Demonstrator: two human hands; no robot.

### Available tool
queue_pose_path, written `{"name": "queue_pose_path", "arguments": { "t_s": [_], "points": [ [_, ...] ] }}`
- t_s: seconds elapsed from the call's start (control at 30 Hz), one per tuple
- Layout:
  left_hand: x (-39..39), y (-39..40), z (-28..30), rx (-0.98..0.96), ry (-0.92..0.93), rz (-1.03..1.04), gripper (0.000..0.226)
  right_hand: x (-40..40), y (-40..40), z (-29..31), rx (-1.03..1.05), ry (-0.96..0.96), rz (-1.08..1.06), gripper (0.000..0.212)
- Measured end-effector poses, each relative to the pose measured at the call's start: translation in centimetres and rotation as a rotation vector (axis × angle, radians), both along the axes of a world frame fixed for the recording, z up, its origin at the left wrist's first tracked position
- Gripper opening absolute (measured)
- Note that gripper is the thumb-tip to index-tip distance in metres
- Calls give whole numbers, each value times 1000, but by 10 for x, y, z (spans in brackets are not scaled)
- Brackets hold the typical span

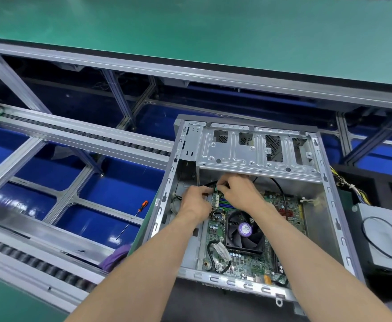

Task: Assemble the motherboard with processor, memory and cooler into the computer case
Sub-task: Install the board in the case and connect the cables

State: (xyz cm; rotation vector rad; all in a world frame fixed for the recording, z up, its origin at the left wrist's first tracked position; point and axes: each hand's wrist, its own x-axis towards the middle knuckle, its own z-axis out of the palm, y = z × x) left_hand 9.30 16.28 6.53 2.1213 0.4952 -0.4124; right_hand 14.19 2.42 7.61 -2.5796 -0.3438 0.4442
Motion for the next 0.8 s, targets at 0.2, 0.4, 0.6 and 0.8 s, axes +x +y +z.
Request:
{"name": "queue_pose_path", "arguments": {
  "t_s": [0.2,0.4,0.6,0.8],
  "points": [
    [1,-1,-4,-51,2,19,48,0,0,-4,11,-44,17,14],
    [1,-1,-2,-43,11,4,53,0,3,-3,4,-71,48,15],
    [0,-2,3,-29,22,-16,57,1,13,1,-62,-67,84,16],
    [-4,-2,12,56,-17,90,37,0,17,9,-74,-21,48,15]
  ]
}}
